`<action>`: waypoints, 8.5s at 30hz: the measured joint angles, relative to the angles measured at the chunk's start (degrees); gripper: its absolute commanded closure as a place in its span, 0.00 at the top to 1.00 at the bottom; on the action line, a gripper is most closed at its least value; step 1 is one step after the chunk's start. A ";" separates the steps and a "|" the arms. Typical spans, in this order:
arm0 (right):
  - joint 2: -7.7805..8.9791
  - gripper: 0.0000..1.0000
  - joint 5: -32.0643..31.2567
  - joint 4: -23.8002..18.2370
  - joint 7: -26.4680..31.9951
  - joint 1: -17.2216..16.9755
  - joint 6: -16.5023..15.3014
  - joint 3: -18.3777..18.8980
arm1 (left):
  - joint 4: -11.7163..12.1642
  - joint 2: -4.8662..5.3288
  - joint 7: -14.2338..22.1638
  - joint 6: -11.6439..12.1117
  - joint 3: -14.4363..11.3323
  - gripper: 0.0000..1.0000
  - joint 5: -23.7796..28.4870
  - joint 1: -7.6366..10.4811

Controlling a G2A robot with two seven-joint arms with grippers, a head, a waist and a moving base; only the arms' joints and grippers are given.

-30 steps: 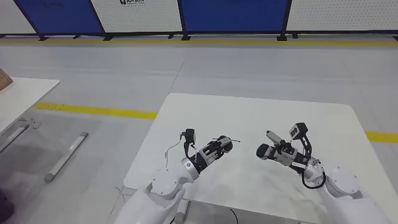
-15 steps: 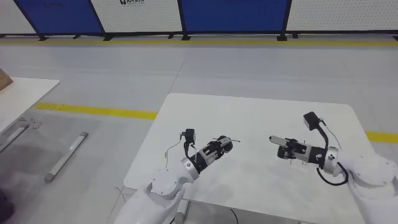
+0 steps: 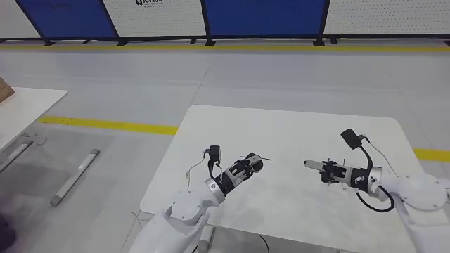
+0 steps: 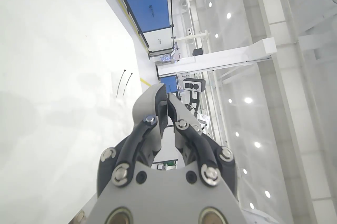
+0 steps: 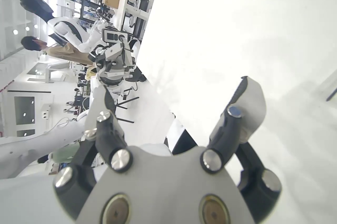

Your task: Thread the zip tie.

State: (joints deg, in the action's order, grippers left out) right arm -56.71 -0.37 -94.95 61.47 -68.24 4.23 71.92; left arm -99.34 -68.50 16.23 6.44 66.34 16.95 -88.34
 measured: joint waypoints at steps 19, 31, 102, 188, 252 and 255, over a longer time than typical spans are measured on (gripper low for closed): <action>0.84 1.00 -12.01 -3.55 1.13 1.16 1.76 -0.36 | 0.00 0.00 0.00 0.00 0.00 0.00 0.00 0.00; 1.91 1.00 -20.43 -6.66 2.46 1.99 7.16 3.03 | 0.00 0.00 0.00 0.00 0.00 0.00 0.00 0.00; -3.41 1.00 -37.18 19.59 18.17 26.21 15.25 -20.37 | 0.00 0.00 0.00 0.00 0.00 0.00 0.00 0.00; -15.09 0.18 -35.49 53.40 18.17 41.01 15.25 -36.21 | 0.00 0.00 0.00 0.00 0.00 0.00 0.00 0.00; -2.94 0.00 -31.09 -3.74 2.73 -2.81 6.70 7.92 | 0.00 0.00 0.00 0.00 0.00 0.00 0.00 0.00; -3.34 0.00 -24.24 -5.23 -1.55 -4.25 5.36 8.50 | 0.00 0.00 0.00 0.00 0.00 0.00 0.00 0.00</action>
State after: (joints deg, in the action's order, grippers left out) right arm -60.05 -24.62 -100.17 59.92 -72.49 9.59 80.43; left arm -99.34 -68.50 16.23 6.44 66.34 16.95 -88.34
